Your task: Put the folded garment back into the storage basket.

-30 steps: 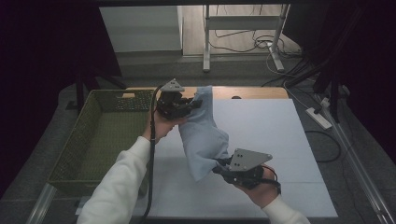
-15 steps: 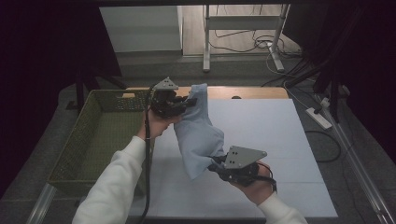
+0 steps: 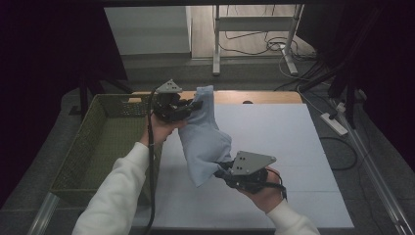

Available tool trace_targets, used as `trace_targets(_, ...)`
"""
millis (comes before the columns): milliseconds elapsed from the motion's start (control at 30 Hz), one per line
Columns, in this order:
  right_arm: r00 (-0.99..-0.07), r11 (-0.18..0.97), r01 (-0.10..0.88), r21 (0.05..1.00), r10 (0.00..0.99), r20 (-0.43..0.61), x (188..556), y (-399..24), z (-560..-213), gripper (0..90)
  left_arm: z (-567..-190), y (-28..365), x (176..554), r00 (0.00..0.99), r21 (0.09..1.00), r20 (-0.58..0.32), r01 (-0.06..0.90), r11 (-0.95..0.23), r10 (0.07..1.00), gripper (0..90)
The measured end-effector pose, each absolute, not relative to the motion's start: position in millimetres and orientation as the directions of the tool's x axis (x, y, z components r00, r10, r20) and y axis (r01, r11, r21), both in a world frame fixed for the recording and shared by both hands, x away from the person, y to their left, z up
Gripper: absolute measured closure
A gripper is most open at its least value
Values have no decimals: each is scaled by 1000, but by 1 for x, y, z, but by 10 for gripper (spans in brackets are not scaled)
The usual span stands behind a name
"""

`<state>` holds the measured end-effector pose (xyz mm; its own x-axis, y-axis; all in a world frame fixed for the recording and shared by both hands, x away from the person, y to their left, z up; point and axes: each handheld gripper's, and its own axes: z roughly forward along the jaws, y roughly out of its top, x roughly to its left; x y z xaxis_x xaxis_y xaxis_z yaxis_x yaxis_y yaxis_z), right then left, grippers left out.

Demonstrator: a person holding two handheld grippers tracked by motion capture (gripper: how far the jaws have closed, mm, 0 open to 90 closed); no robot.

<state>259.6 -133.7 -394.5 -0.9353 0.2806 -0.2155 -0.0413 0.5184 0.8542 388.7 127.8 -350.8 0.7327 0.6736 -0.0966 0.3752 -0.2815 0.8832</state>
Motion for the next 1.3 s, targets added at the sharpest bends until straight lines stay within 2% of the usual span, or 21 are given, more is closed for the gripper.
trace_targets(1300, -944, 513, -79, 855, 236, -229, 268, -99, -388, 774, -340, 169, 380, 691, 892, -81, 372, -257, 718, 788)
